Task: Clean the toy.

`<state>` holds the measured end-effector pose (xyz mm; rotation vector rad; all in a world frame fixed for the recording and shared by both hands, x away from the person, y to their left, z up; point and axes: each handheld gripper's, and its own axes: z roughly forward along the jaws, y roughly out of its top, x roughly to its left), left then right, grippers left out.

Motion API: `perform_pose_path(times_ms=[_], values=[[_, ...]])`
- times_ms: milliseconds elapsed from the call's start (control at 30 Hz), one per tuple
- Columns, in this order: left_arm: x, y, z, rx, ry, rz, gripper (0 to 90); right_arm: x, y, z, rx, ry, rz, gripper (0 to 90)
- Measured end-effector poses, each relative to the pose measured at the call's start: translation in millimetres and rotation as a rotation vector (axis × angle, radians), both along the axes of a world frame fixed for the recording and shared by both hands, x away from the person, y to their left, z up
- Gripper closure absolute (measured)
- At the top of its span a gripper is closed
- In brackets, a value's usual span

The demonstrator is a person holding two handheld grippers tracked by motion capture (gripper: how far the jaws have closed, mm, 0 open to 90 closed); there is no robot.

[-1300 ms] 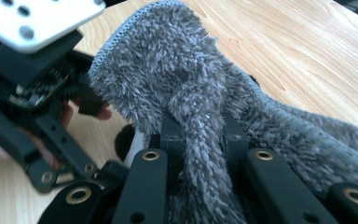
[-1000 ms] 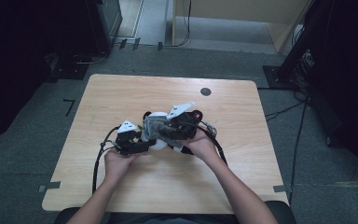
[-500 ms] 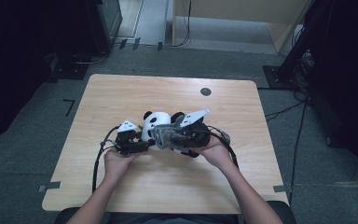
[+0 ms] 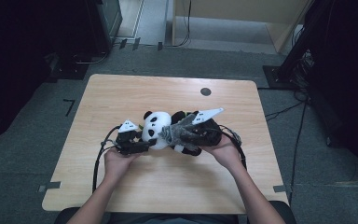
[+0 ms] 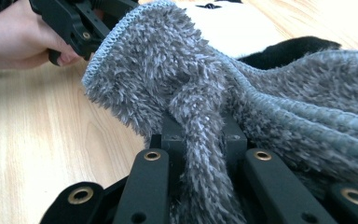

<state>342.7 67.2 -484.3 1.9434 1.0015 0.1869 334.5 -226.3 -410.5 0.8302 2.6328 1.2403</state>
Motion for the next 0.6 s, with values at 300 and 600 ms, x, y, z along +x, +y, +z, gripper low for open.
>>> perform_pose_path(times_ms=[300, 600], values=[[3.2, 0.9, 3.9, 0.002, 0.025, 0.004, 37.5, -18.3, 19.5, 21.8, 0.052, -0.029, 0.036, 78.5], [4.6, -0.5, 7.1, -0.001, 0.035, 0.011, 37.7, -44.3, 41.6, 9.7, 0.04, 0.02, 0.108, 78.5]])
